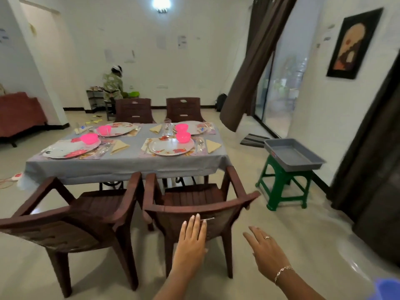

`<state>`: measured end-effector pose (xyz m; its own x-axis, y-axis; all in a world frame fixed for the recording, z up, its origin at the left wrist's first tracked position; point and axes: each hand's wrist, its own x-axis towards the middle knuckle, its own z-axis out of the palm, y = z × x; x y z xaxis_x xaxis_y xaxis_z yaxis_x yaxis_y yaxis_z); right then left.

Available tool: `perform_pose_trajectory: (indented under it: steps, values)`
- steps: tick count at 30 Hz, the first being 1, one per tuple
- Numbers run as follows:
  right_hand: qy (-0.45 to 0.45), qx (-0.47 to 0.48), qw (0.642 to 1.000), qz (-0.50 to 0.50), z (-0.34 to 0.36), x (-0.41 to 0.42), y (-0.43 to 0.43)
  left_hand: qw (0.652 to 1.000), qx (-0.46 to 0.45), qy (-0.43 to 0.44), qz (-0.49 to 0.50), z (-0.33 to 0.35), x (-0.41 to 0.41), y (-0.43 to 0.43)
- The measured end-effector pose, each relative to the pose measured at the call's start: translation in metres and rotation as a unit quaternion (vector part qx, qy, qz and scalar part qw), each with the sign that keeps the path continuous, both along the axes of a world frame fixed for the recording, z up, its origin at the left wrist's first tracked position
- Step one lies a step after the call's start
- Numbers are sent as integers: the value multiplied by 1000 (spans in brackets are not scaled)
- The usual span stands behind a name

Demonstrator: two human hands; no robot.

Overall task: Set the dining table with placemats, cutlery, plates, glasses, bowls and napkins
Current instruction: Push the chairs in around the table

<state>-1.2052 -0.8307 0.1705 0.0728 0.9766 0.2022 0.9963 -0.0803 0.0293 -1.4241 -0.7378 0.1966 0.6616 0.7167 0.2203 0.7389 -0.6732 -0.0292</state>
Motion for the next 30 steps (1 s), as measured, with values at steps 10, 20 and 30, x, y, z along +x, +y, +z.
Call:
perform_pose_trajectory:
  steps: [10, 20, 30]
  values:
    - [19, -24, 995, -97, -2, 116, -90, 996, 5, -5, -87, -7, 134, -42]
    - [-11, 24, 993, -113, 9, 283, -101, 996, 14, -66, -63, -14, 319, -54]
    - [-51, 14, 998, -31, 1, 392, 15, 996, 2, -80, 32, -27, 407, 33]
